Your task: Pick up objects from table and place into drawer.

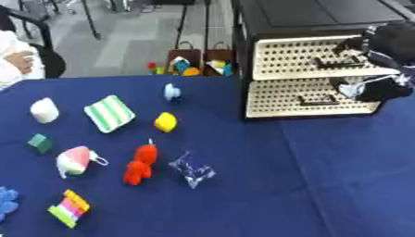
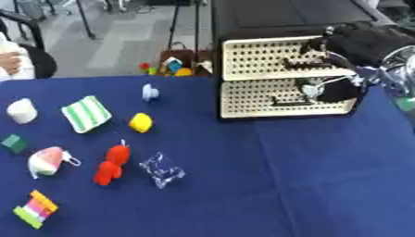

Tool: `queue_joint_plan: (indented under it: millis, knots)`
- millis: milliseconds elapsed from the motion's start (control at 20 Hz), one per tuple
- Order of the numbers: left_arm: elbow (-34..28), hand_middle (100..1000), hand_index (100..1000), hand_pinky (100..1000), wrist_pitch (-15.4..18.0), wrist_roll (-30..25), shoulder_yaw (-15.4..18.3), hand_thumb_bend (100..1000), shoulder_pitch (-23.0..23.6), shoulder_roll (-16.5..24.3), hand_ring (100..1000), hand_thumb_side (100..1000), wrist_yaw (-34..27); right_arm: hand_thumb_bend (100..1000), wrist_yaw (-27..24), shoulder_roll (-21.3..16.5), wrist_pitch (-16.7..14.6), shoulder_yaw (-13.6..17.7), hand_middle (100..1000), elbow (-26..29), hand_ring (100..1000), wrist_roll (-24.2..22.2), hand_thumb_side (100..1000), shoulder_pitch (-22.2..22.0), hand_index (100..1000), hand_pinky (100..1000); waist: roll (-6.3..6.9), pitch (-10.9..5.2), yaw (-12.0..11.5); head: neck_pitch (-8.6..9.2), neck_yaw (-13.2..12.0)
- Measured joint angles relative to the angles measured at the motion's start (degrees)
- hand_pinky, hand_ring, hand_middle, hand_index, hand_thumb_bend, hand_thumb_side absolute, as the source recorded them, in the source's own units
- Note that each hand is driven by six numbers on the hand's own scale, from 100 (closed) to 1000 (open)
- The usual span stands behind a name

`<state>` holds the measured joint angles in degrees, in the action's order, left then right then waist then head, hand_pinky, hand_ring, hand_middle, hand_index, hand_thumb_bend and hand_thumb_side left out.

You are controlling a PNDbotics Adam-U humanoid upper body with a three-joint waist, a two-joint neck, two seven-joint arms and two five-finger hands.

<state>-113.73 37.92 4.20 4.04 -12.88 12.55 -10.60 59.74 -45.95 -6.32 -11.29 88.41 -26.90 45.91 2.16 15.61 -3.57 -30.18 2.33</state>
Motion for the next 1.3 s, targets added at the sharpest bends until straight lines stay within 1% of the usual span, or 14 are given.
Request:
queue_joint_plan:
  millis: [550, 900, 1100, 1300]
  knots:
    - [0.0, 744, 891, 628, 0.03, -0.11, -0.2, 105, -0.11, -0.12, 800, 907, 0.15, 296, 1.84, 0.84, 0.42, 0.39, 100, -5.76, 168, 2.04, 587, 1.34, 838, 100, 0.19, 0.73, -0.47, 0.63, 0.33]
    - [0.0, 743, 891, 628, 0.08, -0.33, -0.36, 100, -0.23, -0.5, 800, 911, 0.41, 291, 2.76, 0.88, 0.82, 0.87, 100, -7.8, 168, 3.2, 591, 2.07, 831, 100, 0.2, 1.17, -0.71, 1.11, 0.44]
    - [0.0, 743, 891, 628, 0.08, -0.35, -0.36, 100, -0.24, -0.5, 800, 912, 0.52, 252, 2.78, 0.92, 0.75, 1.07, 100, -8.2, 161, 3.62, 575, 2.29, 778, 100, 0.18, 1.3, -0.74, 1.11, 0.46]
    - [0.0, 743, 890, 628, 0.06, -0.37, -0.36, 100, -0.27, -0.5, 800, 912, 0.56, 216, 2.72, 0.92, 0.85, 1.07, 100, -7.7, 149, 4.19, 524, 2.29, 738, 100, 0.16, 1.36, -0.74, 1.11, 0.46]
